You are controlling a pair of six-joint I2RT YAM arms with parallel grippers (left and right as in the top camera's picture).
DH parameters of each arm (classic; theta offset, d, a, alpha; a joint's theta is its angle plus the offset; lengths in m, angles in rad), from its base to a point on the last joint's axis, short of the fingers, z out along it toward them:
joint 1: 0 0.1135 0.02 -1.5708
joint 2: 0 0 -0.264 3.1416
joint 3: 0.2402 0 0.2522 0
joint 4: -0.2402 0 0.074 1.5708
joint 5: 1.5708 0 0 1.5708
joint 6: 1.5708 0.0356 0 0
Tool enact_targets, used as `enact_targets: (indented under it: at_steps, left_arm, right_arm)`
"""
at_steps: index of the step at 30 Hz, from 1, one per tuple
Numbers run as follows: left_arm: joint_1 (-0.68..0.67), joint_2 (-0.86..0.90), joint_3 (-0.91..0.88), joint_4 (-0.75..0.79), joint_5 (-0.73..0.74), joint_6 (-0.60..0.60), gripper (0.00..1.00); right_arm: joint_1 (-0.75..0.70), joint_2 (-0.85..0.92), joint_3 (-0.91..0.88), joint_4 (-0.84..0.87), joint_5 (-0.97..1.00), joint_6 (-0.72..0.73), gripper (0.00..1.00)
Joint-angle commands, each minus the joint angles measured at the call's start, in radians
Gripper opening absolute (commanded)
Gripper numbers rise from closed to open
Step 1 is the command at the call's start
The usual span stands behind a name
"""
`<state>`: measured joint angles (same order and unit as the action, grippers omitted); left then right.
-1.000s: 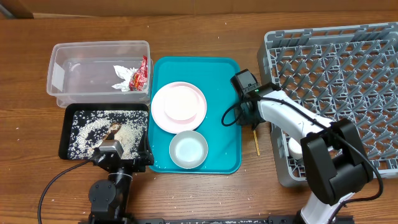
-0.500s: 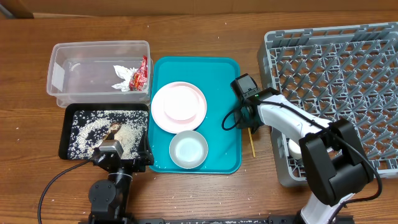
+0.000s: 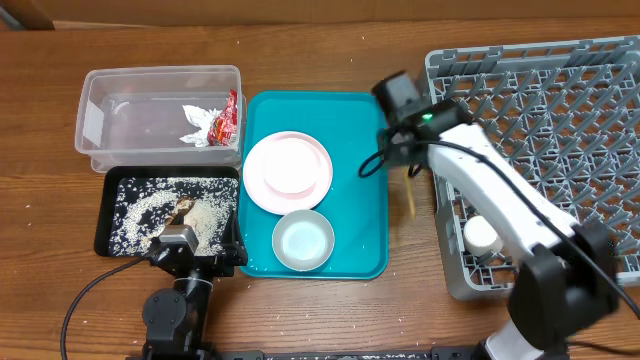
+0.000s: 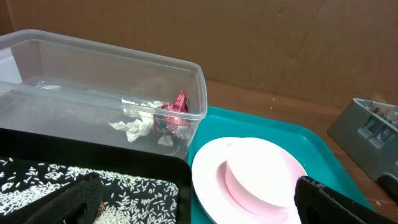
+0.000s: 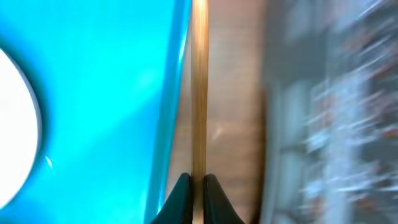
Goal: Sort waste into correct bins and load items into the dishwasher
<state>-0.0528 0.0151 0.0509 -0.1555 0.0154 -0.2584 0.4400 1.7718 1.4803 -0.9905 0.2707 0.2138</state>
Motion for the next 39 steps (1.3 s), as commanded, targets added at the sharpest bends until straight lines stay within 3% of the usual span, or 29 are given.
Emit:
enact_targets:
  at_steps: [1, 7, 11, 14, 15, 18, 22, 26, 31, 39]
  left_arm:
    - [-0.01, -0.011, -0.012, 0.006, 0.0, 0.011, 1.0]
    - [-0.01, -0.011, -0.012, 0.006, 0.0, 0.011, 1.0]
    - [-0.01, -0.011, -0.012, 0.006, 0.0, 0.011, 1.0]
    - [-0.01, -0.011, -0.012, 0.006, 0.0, 0.011, 1.0]
    - [-0.01, -0.011, -0.012, 0.006, 0.0, 0.011, 1.0]
    - [-0.01, -0.011, -0.012, 0.006, 0.0, 0.011, 1.0]
    - [-0.01, -0.011, -0.012, 0.006, 0.0, 0.011, 1.0]
    - [-0.01, -0.011, -0.012, 0.006, 0.0, 0.011, 1.0]
    - [-0.009, -0.011, -0.012, 0.006, 0.0, 0.011, 1.0]
    - [-0.01, -0.011, -0.012, 0.006, 0.0, 0.011, 1.0]
  right_arm:
    - [-0.047, -0.036, 0.023, 0.005, 0.173, -0.065, 0.04]
    - [-0.166, -0.014, 0.018, 0.056, 0.149, -0.153, 0.04]
    - [-0.216, -0.003, 0.018, 0.077, 0.01, -0.212, 0.04]
    - [-0.227, 0.007, 0.018, 0.08, 0.005, -0.226, 0.09]
    - [-0.226, 0.01, 0.018, 0.08, 0.004, -0.226, 0.15]
    - [-0.22, 0.009, 0.018, 0.063, 0.004, -0.225, 0.47]
    - [-0.215, 0.009, 0.018, 0.01, 0.003, -0.134, 0.6]
    - [-0.217, 0.009, 0.018, -0.069, -0.056, -0.04, 0.59]
    - [-0.217, 0.009, -0.002, -0.127, -0.168, -0.037, 0.49]
    - [-0.219, 0.009, -0.163, -0.041, -0.188, 0.062, 0.44]
